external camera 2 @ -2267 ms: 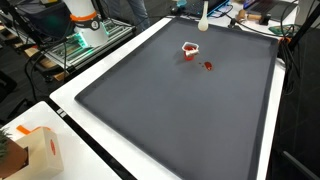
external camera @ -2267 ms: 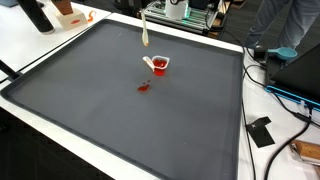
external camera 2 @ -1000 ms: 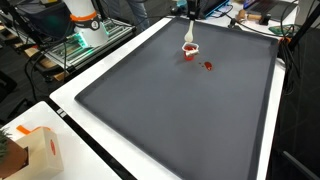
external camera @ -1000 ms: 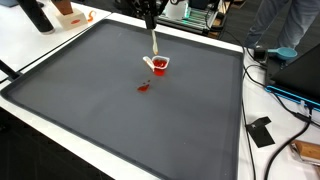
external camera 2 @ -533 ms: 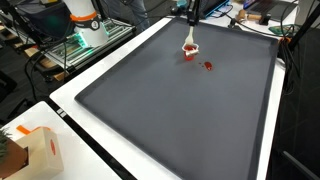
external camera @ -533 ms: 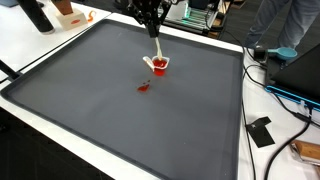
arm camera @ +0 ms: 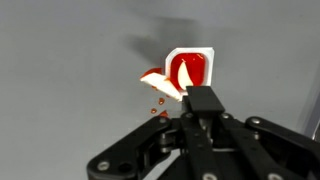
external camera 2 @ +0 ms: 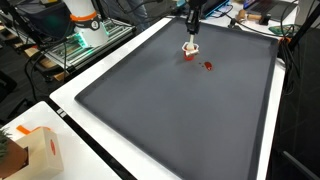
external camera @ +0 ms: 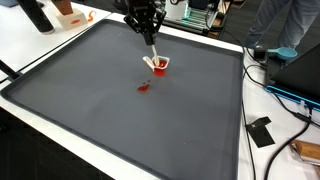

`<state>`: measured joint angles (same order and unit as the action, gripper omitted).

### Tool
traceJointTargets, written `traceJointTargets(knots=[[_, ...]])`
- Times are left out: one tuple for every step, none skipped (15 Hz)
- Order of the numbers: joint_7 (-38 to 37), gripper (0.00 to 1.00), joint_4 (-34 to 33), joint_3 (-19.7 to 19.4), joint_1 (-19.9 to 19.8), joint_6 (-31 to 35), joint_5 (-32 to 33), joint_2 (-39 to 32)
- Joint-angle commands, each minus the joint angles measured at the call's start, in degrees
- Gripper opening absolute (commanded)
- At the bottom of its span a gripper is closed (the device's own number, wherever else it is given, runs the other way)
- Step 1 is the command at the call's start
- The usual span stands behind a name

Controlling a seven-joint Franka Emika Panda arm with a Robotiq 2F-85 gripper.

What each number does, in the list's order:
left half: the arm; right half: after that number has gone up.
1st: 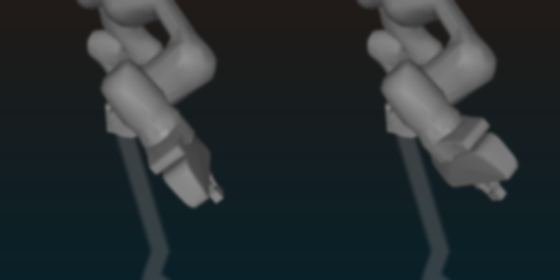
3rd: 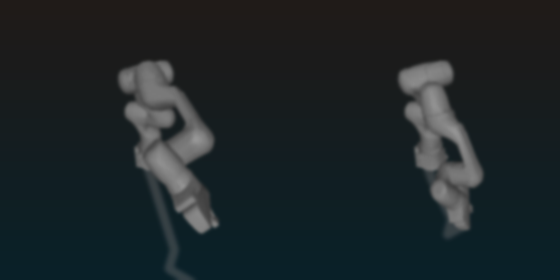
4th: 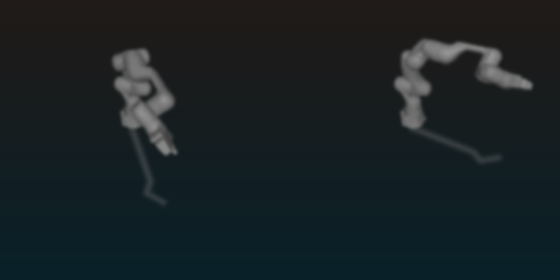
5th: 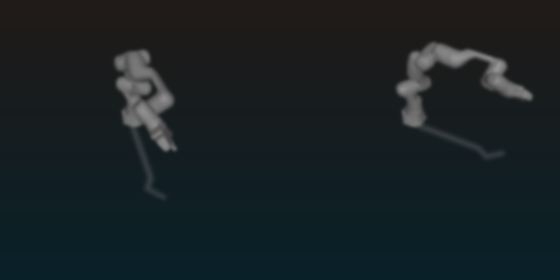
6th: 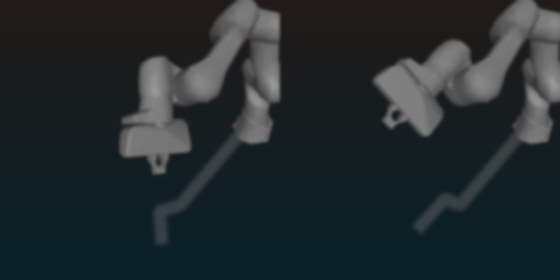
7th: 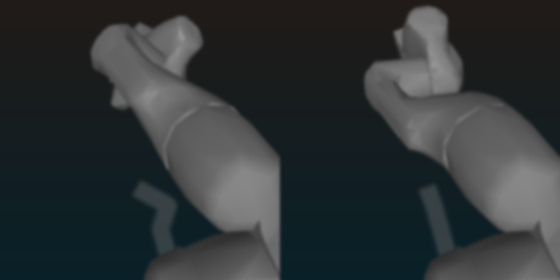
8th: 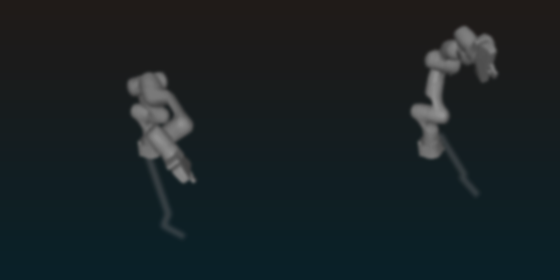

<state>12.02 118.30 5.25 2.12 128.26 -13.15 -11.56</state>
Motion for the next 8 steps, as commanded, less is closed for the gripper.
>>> traceJointTargets(knots=[[2.4,0.03,1.5,0.2,-1.0,1.7,-2.4,-0.1],[2.9,0.03,1.6,0.3,-1.2,1.8,-2.9,-0.3],[3.4,0.03,1.6,0.3,-1.4,1.8,-3.7,-0.3],[3.9,0.03,1.5,0.4,-1.6,1.8,-4.4,-0.4],[4.6,0.03,1.5,0.5,-1.7,1.8,-5.2,-0.4],[5.1,0.03,1.5,0.4,-1.9,1.8,-5.9,-0.5],[6.0,0.03,1.4,0.5,-2.2,1.7,-6.9,-0.6],[6.8,0.03,1.4,0.5,-2.4,1.6,-7.9,-0.7]])
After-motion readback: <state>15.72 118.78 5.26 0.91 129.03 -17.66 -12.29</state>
